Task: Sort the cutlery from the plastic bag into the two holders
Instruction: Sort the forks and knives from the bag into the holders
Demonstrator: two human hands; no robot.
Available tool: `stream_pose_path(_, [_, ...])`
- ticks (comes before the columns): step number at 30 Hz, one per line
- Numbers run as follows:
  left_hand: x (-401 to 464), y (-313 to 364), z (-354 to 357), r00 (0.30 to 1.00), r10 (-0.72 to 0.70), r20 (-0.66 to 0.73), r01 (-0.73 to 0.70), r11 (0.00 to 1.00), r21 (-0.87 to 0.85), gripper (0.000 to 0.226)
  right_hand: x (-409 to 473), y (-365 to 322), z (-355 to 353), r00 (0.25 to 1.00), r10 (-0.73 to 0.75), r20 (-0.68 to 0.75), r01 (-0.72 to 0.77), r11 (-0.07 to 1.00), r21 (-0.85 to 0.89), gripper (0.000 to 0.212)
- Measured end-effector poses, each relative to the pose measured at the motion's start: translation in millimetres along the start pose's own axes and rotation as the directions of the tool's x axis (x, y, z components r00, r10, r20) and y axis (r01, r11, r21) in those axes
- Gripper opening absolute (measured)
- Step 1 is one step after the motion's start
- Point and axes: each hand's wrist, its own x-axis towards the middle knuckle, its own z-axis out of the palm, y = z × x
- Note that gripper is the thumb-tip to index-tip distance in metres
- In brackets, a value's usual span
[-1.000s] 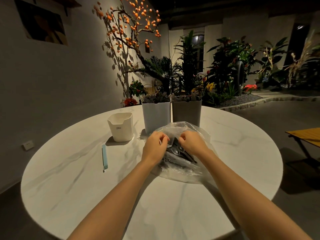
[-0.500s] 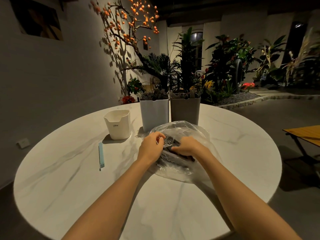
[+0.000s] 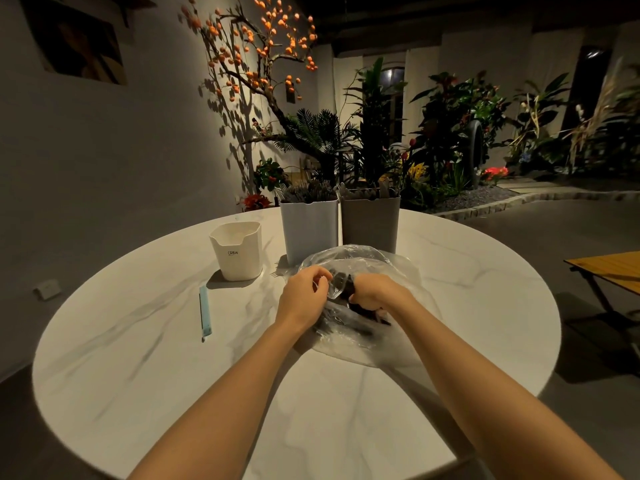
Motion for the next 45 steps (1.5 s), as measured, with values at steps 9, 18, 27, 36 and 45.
stream_pose_path(9, [-6.2,5.1,0.3,0.958,0.203,0.202,-0.246,0.945,0.217,0.021,-5.7,11.3,-25.1,0.997,-0.011,0.080,-0.010,0.966,0.260,0.024])
stream_pose_path(18, [-5.9,4.3,-2.2,0.984,0.086,0.154,-0.125,0.955,0.268,0.029,-17.7,37.9,-30.3,0.980,-0.080,0.183,-0.039,0.821,0.569,0.002])
stream_pose_path(27, [-0.1,7.1,-5.4,0.996,-0.062,0.070,0.055,0.994,0.090,0.037,-25.5,63.7,-17.2,0.937,-0.235,0.259,-0.028,0.688,0.725,0.005])
stream_pose_path(36, [5.4,0.0,-3.1,0.984,-0.096,0.147,0.105,0.993,-0.053,0.036,-29.4,59.4,-18.3,0.935,-0.241,0.260,0.063,0.835,0.547,0.031])
stream_pose_path(45, [1.3,6.9,-2.5,0.973,-0.044,0.226,0.068,0.992,-0.102,0.031,-22.6,39.7,-18.0,0.946,-0.186,0.267,0.063,0.910,0.410,0.031])
